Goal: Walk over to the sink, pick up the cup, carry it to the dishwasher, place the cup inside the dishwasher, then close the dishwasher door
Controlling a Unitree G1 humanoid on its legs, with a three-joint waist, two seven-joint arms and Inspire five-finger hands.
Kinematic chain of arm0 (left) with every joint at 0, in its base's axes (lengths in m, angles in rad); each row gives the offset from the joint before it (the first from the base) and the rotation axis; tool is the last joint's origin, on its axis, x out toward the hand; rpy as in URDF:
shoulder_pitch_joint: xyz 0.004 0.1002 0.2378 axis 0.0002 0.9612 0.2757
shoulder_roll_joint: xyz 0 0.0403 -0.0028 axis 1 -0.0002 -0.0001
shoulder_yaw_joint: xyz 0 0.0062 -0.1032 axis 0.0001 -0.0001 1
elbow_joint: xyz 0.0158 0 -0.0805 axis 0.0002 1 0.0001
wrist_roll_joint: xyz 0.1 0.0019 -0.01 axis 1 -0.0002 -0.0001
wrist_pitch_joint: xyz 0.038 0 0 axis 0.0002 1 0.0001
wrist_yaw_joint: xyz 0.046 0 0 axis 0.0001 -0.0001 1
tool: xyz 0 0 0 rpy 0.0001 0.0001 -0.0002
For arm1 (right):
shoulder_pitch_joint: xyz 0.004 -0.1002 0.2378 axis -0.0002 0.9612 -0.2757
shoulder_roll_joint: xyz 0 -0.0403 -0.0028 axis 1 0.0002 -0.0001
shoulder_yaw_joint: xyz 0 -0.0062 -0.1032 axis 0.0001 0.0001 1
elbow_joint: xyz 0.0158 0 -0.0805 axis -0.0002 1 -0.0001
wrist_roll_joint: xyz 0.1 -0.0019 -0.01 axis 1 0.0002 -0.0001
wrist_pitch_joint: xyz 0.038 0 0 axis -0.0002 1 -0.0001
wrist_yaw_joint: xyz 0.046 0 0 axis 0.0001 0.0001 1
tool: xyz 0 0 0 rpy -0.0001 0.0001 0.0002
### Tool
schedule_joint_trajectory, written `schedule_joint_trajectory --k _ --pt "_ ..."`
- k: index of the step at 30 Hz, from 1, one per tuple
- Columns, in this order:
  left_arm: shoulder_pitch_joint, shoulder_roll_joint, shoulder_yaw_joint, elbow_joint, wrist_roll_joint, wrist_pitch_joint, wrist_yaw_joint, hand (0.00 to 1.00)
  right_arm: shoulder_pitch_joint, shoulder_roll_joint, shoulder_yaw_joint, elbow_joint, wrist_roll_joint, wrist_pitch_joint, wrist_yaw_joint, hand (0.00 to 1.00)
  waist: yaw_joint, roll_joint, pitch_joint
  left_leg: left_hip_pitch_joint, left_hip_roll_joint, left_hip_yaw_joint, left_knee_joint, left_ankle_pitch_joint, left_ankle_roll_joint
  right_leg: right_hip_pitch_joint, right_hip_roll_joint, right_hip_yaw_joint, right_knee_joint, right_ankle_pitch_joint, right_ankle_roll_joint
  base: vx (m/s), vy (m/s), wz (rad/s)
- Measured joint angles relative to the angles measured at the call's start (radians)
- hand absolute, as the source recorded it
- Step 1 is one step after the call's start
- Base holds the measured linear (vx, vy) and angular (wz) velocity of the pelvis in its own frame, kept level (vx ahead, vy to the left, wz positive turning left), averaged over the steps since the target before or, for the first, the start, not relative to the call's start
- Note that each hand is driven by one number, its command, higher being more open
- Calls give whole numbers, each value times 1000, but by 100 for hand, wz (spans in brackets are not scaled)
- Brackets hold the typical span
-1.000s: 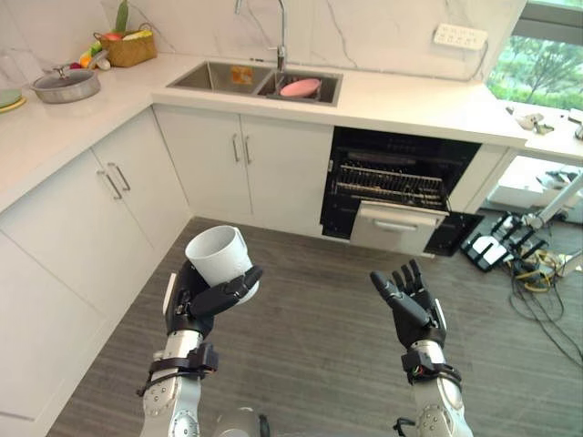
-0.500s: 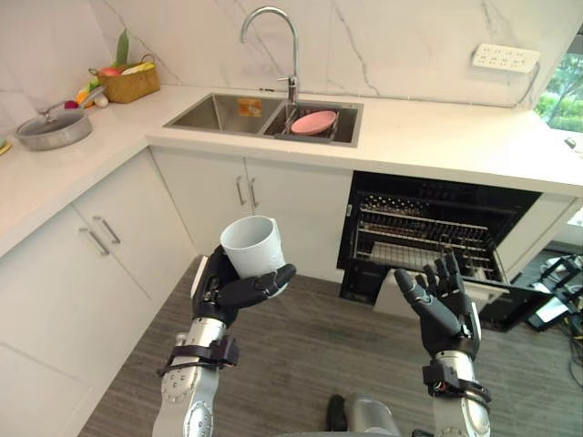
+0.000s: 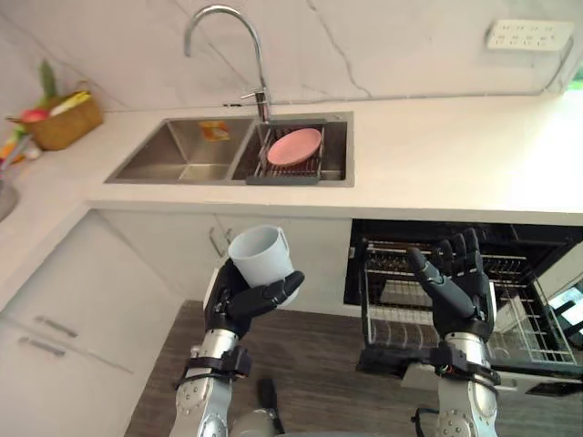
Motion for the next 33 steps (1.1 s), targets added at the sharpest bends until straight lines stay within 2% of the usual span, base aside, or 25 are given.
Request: schedule_joint_trajectory --k 1,4,6,7,8,9,10,11,12,13,14,15,16,17,18,20,21,22,23,24,26,27,28,30,33 --pt "-3 22 19 1 -1 0 0 0 -6 6 6 32 0 13 4 100 -1 -32 4 -17 -6 7 107 -77 11 8 -29 28 5 25 24 486 223 -55" --pt "-22 47 41 1 -1 0 4 0 -4 6 -10 50 -5 32 21 100 -14 -36 -3 16 -12 15 225 -231 4 9 -61 78 71 104 65 418 213 -68" --pt "-79 65 27 1 12 0 5 0 15 18 -48 51 -4 28 16 100 -38 -51 -6 29 -44 16 255 -288 17 -47 -92 81 212 143 53 325 255 -4" --pt "-110 65 13 2 19 0 3 0 25 26 -66 51 -1 28 11 100 -50 -56 -3 34 -49 18 283 -320 25 -97 -109 78 320 179 37 255 236 -26" --pt "-135 65 8 1 19 0 2 0 37 34 -71 51 8 28 -1 100 -49 -55 0 62 -46 61 306 -367 30 -187 -146 74 477 269 14 270 285 -81" --pt "-136 69 11 -1 21 -1 10 0 39 35 -60 54 8 28 -3 100 -44 -51 2 107 -39 118 297 -391 32 -244 -179 59 550 314 -25 233 286 -155" --pt "-137 84 16 -1 36 -1 42 0 34 35 -38 66 0 28 5 100 -44 -41 5 163 -31 188 259 -400 34 -293 -208 -11 583 271 -63 146 191 -164" --pt "-138 90 18 0 44 -1 67 0 30 34 -26 73 -6 28 11 100 -45 -29 5 189 -21 225 235 -401 32 -317 -202 -62 574 226 -70 154 215 -184" --pt "-153 96 19 0 50 -1 114 0 26 36 -3 74 -10 26 22 100 -54 -10 1 220 11 291 202 -401 29 -338 -132 -177 464 148 -37 127 149 -135" --pt "-160 101 19 1 50 -3 125 0 25 38 5 73 -14 26 23 100 -59 -11 1 225 21 307 206 -400 27 -341 -93 -212 398 141 -27 202 155 -150" --pt "-167 115 19 8 49 -6 136 0 24 41 29 67 -26 25 22 100 -63 -31 5 224 27 297 263 -402 29 -332 -48 -303 287 147 -105 163 6 -150" --pt "-166 110 18 35 49 -9 137 0 21 26 46 59 -41 25 22 100 -40 -28 4 239 34 288 300 -412 38 -302 -45 -338 251 141 -141 214 -5 -225" --pt "-167 111 14 63 50 -10 139 0 5 6 72 54 -54 25 22 100 -24 -9 8 248 52 277 362 -426 23 -278 -11 -281 188 136 -132 154 -18 -197" --pt "-170 114 6 71 57 -10 141 0 -1 1 80 52 -67 25 21 100 -31 -1 8 234 65 262 416 -430 15 -259 5 -264 149 129 -121 135 -3 -140" --pt "-193 116 -38 84 59 -10 137 0 1 -7 81 35 -85 23 8 100 -55 23 20 168 116 193 591 -427 9 -227 39 -258 90 128 -90 49 33 -67" --pt "-193 103 -102 84 58 -9 122 0 20 -20 78 28 -111 21 -22 100 -51 45 35 77 169 79 846 -327 22 -196 80 -211 87 112 -110 62 94 -83" --pt "-162 86 -125 84 58 -9 110 0 33 -21 90 15 -147 21 -34 100 -43 35 41 36 160 15 948 -240 32 -177 85 -154 78 108 -113 131 166 -141" --pt "-145 82 -144 85 59 -9 95 0 42 -15 96 -14 -175 13 -37 100 -39 43 34 10 121 -58 920 -320 28 -182 85 -99 75 108 -107 146 187 -148" --pt "-142 84 -150 86 59 -9 88 0 41 -14 95 -24 -185 11 -36 100 -40 41 32 7 101 -87 860 -356 31 -191 83 -68 76 109 -103 160 216 -156" --pt "-138 85 -158 86 59 -12 83 0 41 -15 97 -42 -188 11 -32 100 -35 36 23 19 79 -129 667 -402 48 -221 81 1 76 116 -91 152 220 -153" --pt "-127 79 -162 87 58 -23 87 0 43 -27 98 -69 -187 11 -15 100 -40 32 1 42 65 -185 358 -405 47 -272 70 90 80 124 -67 185 262 -142" --pt "-124 77 -174 93 54 -28 90 0 52 -46 93 -78 -187 6 4 100 -41 33 -22 68 39 -202 218 -313 -40 -311 49 145 94 128 -24 153 201 -94" --pt "-124 80 -191 94 55 -33 92 0 55 -59 89 -74 -187 6 16 100 -45 26 -28 92 19 -182 175 -291 -98 -317 32 169 94 125 -7 250 307 -77" --pt "-145 80 -243 99 54 -32 92 0 55 -66 78 -57 -183 6 35 100 -89 0 -41 119 -55 -152 112 -270 -62 -292 -45 179 8 163 45 207 274 -20" --pt "-184 77 -260 99 55 -25 79 0 50 -55 73 -54 -162 13 42 100 -98 -2 -43 126 -96 -136 76 -262 -37 -288 -86 153 -46 216 74 94 209 -9"
